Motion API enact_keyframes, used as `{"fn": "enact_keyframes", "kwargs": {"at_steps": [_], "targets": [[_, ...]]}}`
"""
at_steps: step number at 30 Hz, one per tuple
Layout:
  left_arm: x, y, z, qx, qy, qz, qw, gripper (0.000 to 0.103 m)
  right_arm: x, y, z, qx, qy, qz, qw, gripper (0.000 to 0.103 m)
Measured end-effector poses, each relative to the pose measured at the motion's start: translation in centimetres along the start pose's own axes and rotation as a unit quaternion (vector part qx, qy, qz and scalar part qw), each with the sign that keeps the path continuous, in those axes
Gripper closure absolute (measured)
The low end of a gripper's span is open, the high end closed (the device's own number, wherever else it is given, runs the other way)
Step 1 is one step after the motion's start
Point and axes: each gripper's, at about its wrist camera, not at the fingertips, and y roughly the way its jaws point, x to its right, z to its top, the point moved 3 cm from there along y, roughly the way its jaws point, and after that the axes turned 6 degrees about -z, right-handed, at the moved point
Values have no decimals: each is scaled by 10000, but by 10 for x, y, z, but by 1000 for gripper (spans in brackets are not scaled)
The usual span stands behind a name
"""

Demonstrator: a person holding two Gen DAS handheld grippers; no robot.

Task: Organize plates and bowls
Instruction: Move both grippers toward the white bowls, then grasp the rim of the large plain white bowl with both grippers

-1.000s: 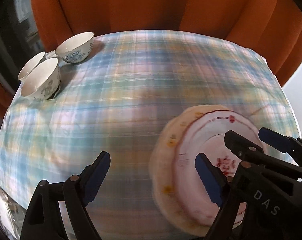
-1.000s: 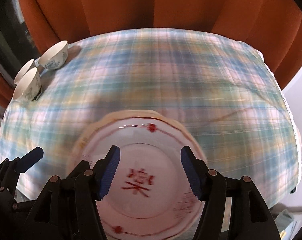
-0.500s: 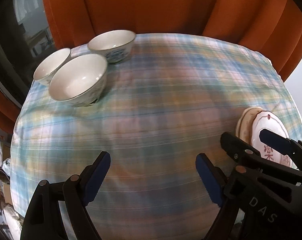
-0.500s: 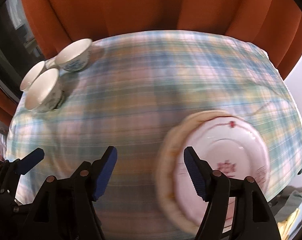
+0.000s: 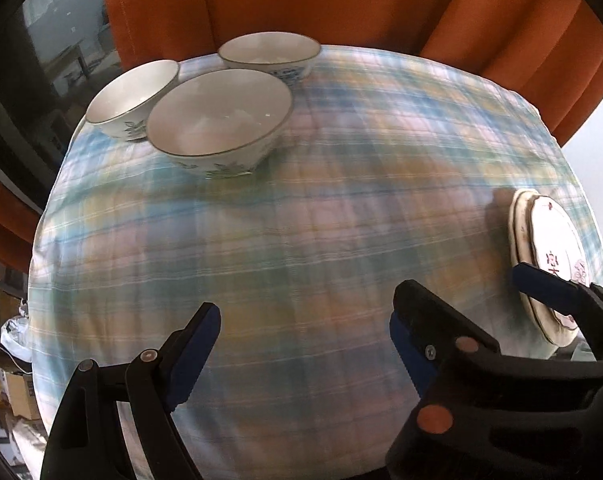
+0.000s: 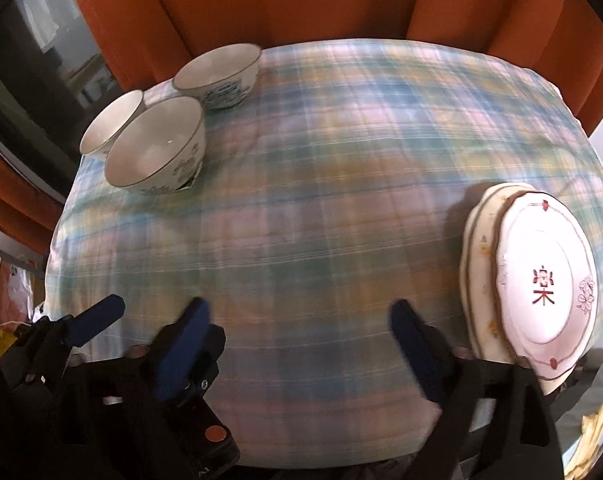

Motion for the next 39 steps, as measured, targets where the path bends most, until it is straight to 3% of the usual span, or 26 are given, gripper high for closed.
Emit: {"fn": "enact_keyframes", "kwargs": {"at_steps": [6,15,20,24,27,29,31,33,35,39], "targets": [[-29,1,19,179,-256,154,9994,21,-24,6,16,102,-188,-282,9994,4],[-76,1,79,576,-562,662,9946,24,-71,20,78,325,-379,0,9988,5],[-96,19,103,569,-678,796,9929,37,-87,40,112,396,-333,92,9986,8],[-109,35,117,567,-760,833,9920,49,-93,53,127,456,-317,-128,9984,8],[-115,48,122,441,-865,795,9921,61,-99,66,136,412,-296,-2,9987,30],[-119,54,125,403,-896,810,9919,64,-102,75,140,337,-287,57,9990,56],[-121,56,128,389,-850,809,9923,71,-103,86,143,216,-262,115,9994,68],[-120,59,130,384,-801,844,9925,73,-103,94,144,118,-169,365,9991,73],[-118,59,131,395,-756,906,9922,73,-103,95,145,203,-168,338,9991,80],[-115,59,130,351,-702,914,9927,73,-102,95,146,167,-146,322,9992,81]]}}
